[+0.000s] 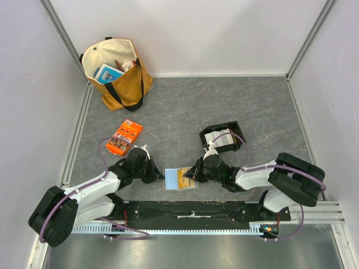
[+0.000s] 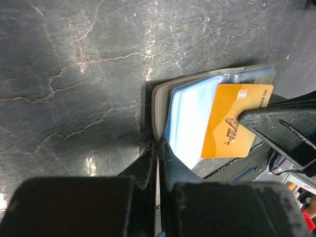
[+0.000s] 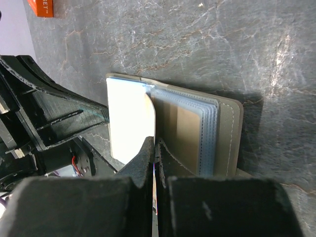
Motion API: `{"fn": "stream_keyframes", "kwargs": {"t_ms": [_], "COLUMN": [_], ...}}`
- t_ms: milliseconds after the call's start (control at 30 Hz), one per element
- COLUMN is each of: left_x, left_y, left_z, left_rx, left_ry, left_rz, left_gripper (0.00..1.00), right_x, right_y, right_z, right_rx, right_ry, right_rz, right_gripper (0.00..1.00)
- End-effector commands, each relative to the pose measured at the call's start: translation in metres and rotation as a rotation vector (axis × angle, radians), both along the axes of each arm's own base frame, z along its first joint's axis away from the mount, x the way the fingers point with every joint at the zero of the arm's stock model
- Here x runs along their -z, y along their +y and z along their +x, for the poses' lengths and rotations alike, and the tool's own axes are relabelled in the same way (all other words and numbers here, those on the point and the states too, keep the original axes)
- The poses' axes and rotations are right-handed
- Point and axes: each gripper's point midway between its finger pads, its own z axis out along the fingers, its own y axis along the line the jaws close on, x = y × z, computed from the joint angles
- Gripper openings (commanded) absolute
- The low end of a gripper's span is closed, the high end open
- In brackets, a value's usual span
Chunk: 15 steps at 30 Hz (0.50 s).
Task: Put the credit cards into the card holder
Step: Insert the credit card into the card holder.
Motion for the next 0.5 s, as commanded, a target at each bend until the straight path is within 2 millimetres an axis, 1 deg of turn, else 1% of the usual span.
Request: {"fn": "stream_keyframes", "kwargs": {"t_ms": [0,200,300,467], "left_x": [0.0,0.001,0.0,0.0], "left_y": [0.001,0.001,0.001,0.002], "left_z": [0.002,0.001,0.001,0.003], "left_rx": [0.003,0.007,0.005,-0.004], "left_ry": [-0.025,-0.025,-0.022,-0.026], "left_rz": [0.005,0.007,0.004,0.006], "left_gripper": [0.02,0.02,0.02,0.02], "right_x": [0.009,0.015,0.018,0.022], "right_y": [-0.009,-0.006,-0.002,-0.007], "right_z": [0.012,0.014,0.009,0.0], "right_rx": [0.045,0.049,0.027,0.025], "right_ry": [-0.036,-0.031,-0.005,0.026], "right_rz": [-0.092,-0.094,-0.09,-0.074], "right_gripper": [0.0,0.0,0.0,0.0]}}
